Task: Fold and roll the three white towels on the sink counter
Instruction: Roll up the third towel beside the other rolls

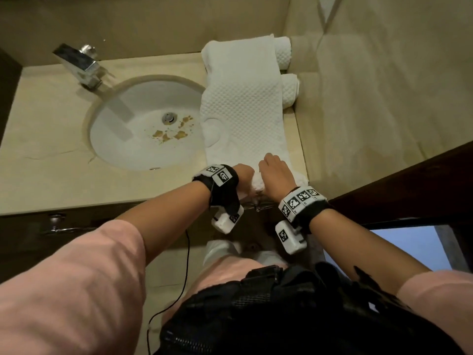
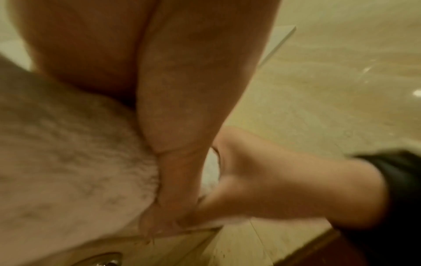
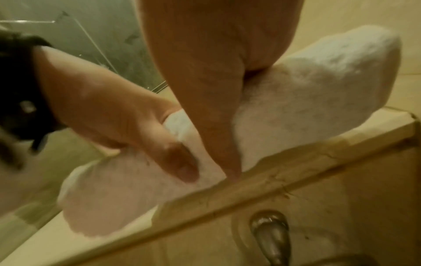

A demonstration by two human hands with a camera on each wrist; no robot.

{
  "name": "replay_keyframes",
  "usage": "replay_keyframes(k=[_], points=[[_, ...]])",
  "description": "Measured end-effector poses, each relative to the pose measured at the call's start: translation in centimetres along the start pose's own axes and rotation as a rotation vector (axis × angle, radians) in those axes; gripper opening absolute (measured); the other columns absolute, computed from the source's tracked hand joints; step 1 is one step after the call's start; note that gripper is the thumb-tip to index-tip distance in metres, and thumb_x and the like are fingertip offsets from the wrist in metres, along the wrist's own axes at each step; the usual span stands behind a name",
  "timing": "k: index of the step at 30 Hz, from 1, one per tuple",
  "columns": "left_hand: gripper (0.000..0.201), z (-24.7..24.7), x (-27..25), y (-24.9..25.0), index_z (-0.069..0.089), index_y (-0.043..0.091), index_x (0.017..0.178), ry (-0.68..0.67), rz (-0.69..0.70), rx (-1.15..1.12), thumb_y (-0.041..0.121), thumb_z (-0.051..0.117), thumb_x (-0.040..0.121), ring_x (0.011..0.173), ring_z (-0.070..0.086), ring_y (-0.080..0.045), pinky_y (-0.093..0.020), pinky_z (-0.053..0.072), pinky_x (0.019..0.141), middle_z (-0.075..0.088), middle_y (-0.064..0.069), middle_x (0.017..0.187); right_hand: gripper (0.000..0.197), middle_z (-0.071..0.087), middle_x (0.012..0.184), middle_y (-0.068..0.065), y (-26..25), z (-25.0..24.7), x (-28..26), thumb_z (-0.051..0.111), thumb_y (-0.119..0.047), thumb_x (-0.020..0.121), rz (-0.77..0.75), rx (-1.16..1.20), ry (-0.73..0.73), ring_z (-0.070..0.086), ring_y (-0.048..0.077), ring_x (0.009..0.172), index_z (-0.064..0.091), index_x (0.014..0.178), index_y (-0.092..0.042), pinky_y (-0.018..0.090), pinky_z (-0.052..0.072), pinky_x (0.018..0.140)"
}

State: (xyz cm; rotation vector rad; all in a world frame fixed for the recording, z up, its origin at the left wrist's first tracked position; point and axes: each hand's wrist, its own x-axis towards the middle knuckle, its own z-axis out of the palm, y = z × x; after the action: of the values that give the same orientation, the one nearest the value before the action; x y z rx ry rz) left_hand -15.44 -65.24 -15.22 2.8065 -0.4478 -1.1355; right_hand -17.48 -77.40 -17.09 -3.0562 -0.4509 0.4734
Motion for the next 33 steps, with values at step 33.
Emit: replay_keyframes(k=[33], points=[[0.047,-1.6,4.6,-2.4,0.052,0.005,0.119,0.013,0.128,0.005,0.029,0.07,0.083,0.106,0.058,-0.027,-0.03,0.043,0.082,0.061,-0.011,0.117,0.064,0.047,0.114,0.007,0.3,0.3,4.5,0.082,-0.033,0.063,0.02,-0.052,-0.039,0.043,0.024,0.104,0.048,0.113,-0.011,0.033,0.035,0.088]])
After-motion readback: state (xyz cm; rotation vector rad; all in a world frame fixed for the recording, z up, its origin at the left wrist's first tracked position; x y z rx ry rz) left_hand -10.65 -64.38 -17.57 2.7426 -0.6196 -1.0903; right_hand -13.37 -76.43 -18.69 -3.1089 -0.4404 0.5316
